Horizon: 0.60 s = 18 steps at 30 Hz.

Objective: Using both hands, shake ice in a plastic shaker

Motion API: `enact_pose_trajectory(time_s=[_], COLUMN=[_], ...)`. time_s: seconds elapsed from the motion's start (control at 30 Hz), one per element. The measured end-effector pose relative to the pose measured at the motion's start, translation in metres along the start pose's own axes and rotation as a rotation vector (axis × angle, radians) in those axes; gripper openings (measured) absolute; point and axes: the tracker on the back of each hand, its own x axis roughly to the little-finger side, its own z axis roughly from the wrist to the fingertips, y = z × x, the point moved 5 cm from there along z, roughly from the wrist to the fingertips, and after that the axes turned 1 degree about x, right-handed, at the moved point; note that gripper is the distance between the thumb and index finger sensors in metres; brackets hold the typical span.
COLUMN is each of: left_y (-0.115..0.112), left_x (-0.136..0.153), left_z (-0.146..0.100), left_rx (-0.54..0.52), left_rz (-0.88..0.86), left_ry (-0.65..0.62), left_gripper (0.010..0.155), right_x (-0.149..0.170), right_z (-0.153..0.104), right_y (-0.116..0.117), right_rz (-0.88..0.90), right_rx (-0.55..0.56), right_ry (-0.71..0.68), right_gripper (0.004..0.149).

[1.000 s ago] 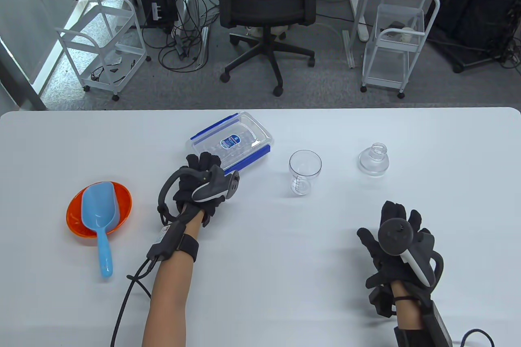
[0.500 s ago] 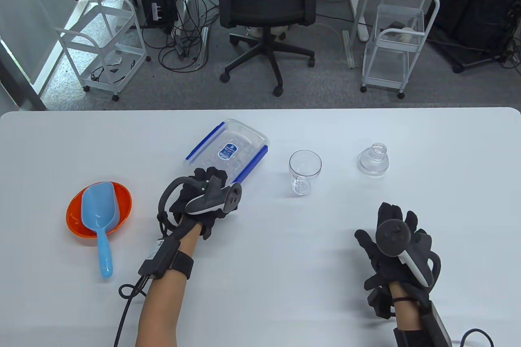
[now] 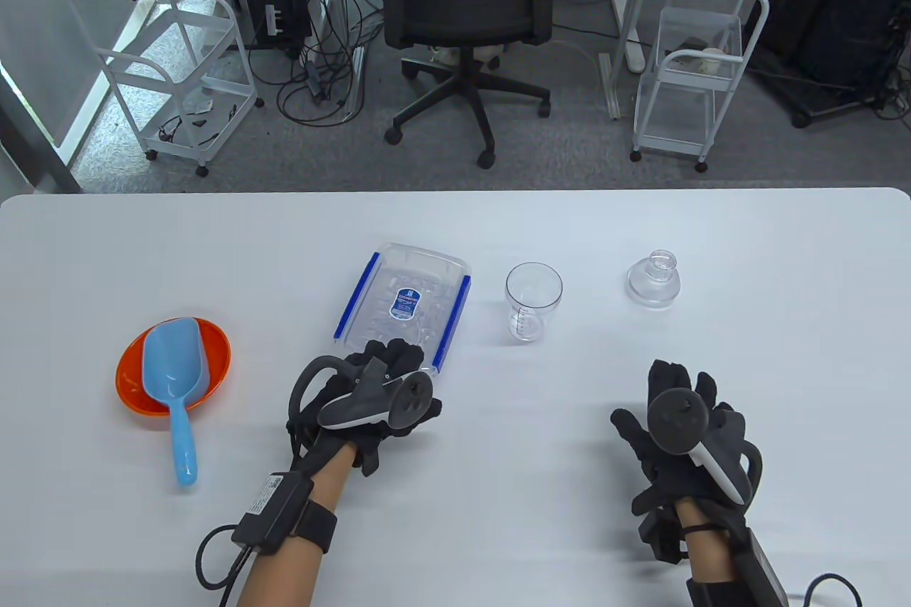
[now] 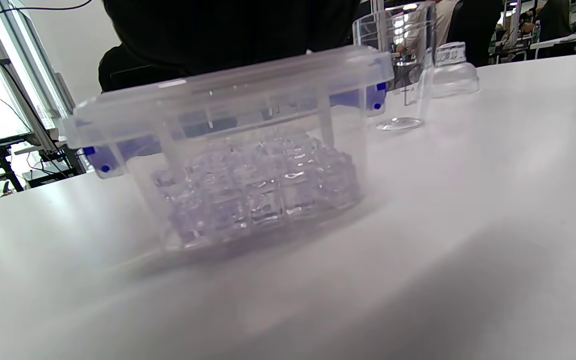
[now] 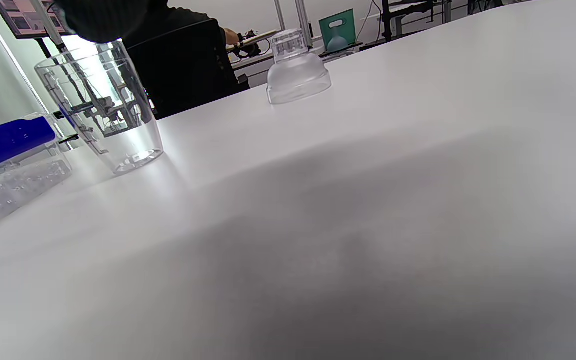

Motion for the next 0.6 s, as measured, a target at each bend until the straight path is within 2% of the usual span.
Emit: enact_pose_trajectory(time_s=[0.2,0.37,0.47,0.6], left_y=[0.007,0.015,0.015,0.017], left_x=[-0.024,-0.036,-0.041,-0.047], left_z=[-0.013,-0.024,-0.029,-0.036], left_rx=[0.007,-0.019,0.001,-0.017], left_rz=[-0.005,-0.141,-0.229,-0.282], left_ry=[-0.061,-0.071,-0.071,-0.068], left_gripper=[0.087,0.091,0.091,0.093], right_x=[-0.002,-0.004,-0.005,-0.007], right_z=[0.000,0.000,0.000,0.000], right_y=[0.001,0.003,0.004,0.005], right_rz=[0.012,0.021,0.020,0.015], right_rx=[-0.008,-0.014,-0.018,-0.022], right_ry=[-0.012,-0.030,-0.039,-0.050], right_gripper=[0.083,0.083,0.083,0.083])
